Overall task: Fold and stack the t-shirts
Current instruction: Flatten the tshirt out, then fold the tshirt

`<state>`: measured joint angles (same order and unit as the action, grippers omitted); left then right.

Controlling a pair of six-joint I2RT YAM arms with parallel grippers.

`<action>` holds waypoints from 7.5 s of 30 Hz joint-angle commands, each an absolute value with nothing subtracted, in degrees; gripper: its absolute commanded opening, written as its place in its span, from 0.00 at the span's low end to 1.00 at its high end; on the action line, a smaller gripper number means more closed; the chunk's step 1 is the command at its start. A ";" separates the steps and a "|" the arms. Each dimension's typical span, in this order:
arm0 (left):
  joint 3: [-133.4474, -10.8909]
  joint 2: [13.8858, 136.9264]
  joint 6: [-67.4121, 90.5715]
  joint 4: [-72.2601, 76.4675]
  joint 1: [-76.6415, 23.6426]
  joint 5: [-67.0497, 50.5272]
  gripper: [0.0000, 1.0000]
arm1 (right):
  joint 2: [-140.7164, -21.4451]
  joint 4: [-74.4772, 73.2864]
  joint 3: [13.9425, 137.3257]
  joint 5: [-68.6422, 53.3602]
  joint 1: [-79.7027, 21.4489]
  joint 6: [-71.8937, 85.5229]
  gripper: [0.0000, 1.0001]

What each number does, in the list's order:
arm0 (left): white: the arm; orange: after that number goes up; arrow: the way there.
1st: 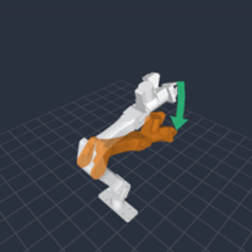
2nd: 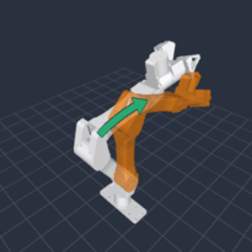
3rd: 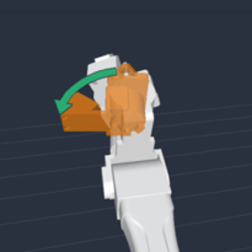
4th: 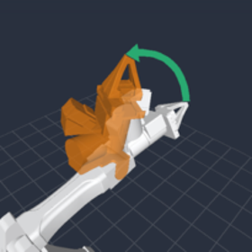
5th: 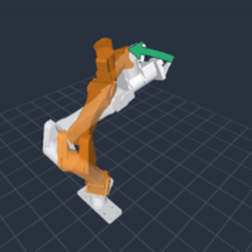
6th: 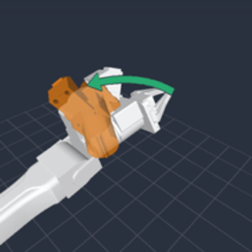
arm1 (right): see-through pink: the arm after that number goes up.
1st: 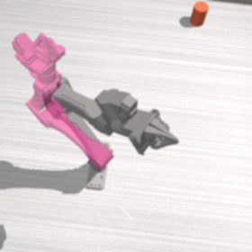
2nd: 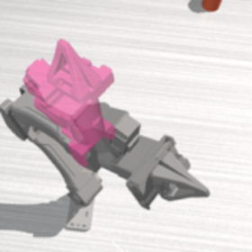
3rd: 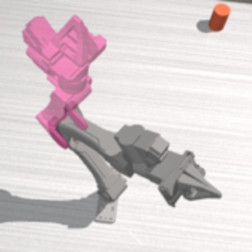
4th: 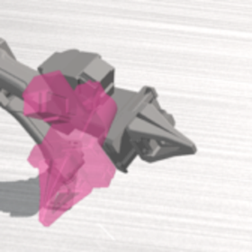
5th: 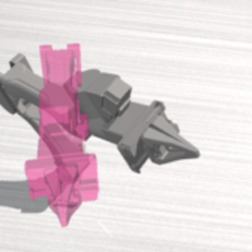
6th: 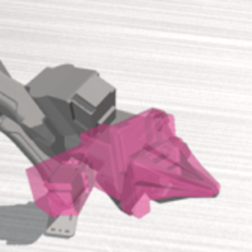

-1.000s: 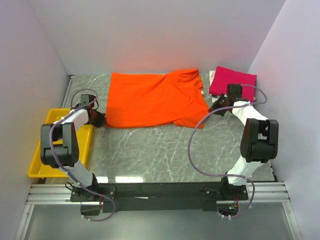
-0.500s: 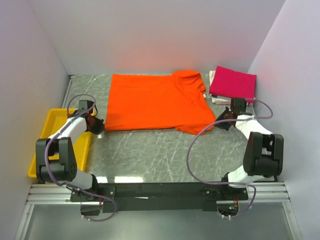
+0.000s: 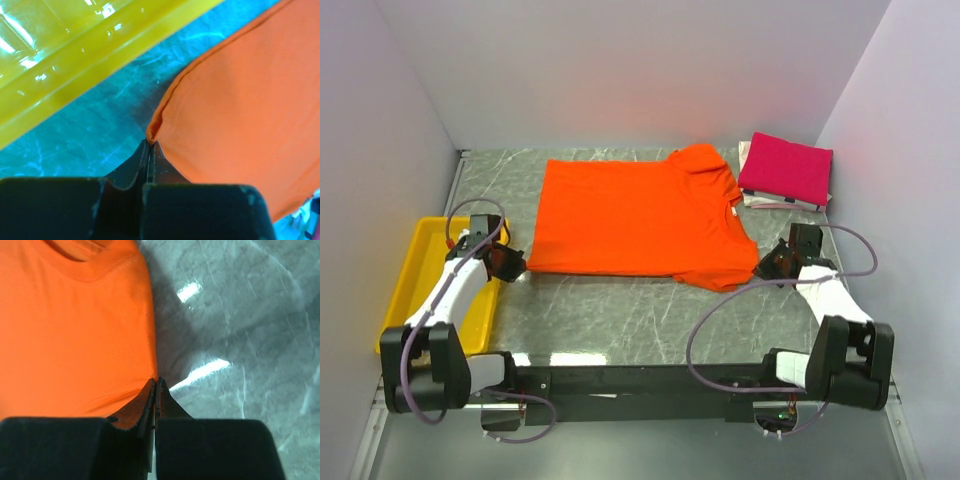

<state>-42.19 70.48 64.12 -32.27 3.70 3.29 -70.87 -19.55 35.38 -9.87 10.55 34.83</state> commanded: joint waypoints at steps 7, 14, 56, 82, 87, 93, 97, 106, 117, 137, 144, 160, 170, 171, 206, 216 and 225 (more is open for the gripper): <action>-39.20 61.79 62.40 -37.70 3.78 5.36 0.01 | -56.44 -24.69 30.76 -6.33 11.69 34.28 0.00; -38.41 59.76 61.79 -36.23 3.78 4.66 0.01 | -52.29 -25.67 30.23 -6.06 11.69 35.68 0.00; -67.67 97.03 62.14 -32.52 0.26 4.83 0.01 | -84.46 -17.32 52.56 -9.67 11.60 36.74 0.00; -72.24 101.69 60.47 -32.17 -1.32 4.83 0.53 | -91.14 -16.96 59.59 -11.77 11.60 35.07 0.39; -70.76 96.26 59.94 -32.43 -1.32 7.03 0.81 | -84.22 -20.12 59.16 -6.34 9.41 33.93 0.84; -61.99 87.82 62.13 -31.82 -1.41 7.21 0.83 | -73.15 -18.11 46.88 -4.66 5.28 35.68 0.83; -56.70 84.47 62.58 -29.80 -1.93 5.37 0.81 | -68.74 -15.65 38.86 -2.99 3.52 37.18 0.50; -53.17 83.58 62.05 -27.42 -4.30 3.17 0.80 | -69.52 -11.96 33.14 -0.09 -3.95 40.52 0.48; -53.00 85.08 61.52 -26.02 -4.57 1.85 0.78 | -74.35 -10.19 35.15 1.93 -5.54 41.49 0.10; -53.88 88.59 61.44 -26.54 -5.01 2.29 0.78 | -91.31 -18.10 62.31 -6.24 -4.92 39.64 0.01; -54.05 88.68 61.26 -26.98 -5.10 2.46 0.78 | -99.75 -17.93 68.72 -8.26 -3.78 39.90 0.01; -53.09 90.17 61.87 -26.90 -5.10 3.25 0.78 | -108.01 -15.73 76.38 -8.96 -0.79 46.49 0.00; -53.96 90.27 61.70 -27.51 -5.10 3.16 0.79 | -107.75 -13.10 74.79 -8.79 1.14 48.78 0.00; -54.75 90.09 61.79 -27.77 -5.10 3.08 0.80 | -107.14 -12.92 74.10 -8.88 1.23 48.69 0.00; -78.83 108.10 74.88 -39.90 -5.98 8.26 0.55 | -103.89 -10.11 69.87 -12.57 1.14 46.67 0.00; -79.54 111.18 76.20 -41.48 -5.98 8.26 0.37 | -103.71 -9.85 69.61 -12.92 1.14 46.67 0.00; -79.54 111.44 76.38 -41.92 -5.80 8.35 0.10 | -103.27 -9.93 69.26 -12.83 1.23 46.58 0.00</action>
<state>-78.46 111.59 75.92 -40.93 -5.82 7.40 -106.52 -11.55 70.04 -12.95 1.02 47.03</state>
